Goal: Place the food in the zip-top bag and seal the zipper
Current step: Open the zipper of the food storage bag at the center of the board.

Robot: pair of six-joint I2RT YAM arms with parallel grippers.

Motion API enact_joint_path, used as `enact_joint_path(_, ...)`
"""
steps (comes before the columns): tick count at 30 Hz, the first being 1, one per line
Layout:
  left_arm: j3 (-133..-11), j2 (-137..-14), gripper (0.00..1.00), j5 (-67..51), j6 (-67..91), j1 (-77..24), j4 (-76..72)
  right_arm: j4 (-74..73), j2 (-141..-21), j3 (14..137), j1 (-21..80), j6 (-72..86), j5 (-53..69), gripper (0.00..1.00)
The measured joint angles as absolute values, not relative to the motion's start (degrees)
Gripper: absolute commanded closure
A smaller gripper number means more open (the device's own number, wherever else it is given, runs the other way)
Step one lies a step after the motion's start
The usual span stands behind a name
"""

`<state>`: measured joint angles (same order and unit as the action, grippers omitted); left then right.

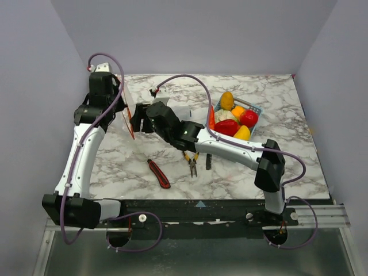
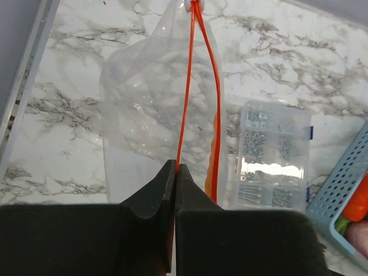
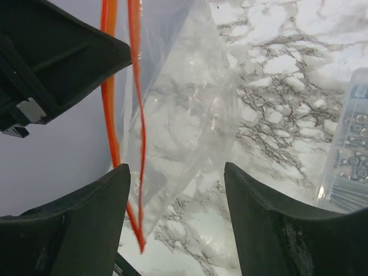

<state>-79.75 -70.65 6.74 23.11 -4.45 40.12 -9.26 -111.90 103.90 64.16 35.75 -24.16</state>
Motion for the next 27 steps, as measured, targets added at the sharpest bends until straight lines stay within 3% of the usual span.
enact_joint_path(7,-81.14,-80.03,1.0,10.17,16.43,-11.9,42.35,-8.36,-112.64,99.68,62.26,41.34,-23.77,0.35)
enact_joint_path(9,-80.25,-81.54,1.0,8.16,15.77,-11.9,42.83,-7.31,-112.36,97.38,61.78,42.24,-23.97,0.49)
enact_joint_path(10,-78.96,-81.47,1.0,6.98,15.59,-11.7,42.59,-7.01,-111.96,95.77,61.67,42.7,-24.23,0.5)
enact_joint_path(16,-72.16,-76.03,1.0,1.76,15.75,-11.57,41.52,-3.81,-107.83,84.36,61.36,45.21,-24.49,0.46)
enact_joint_path(27,-70.85,-75.75,1.0,-5.17,17.15,-11.57,39.16,0.47,-107.11,84.51,61.08,48.31,-23.49,0.47)
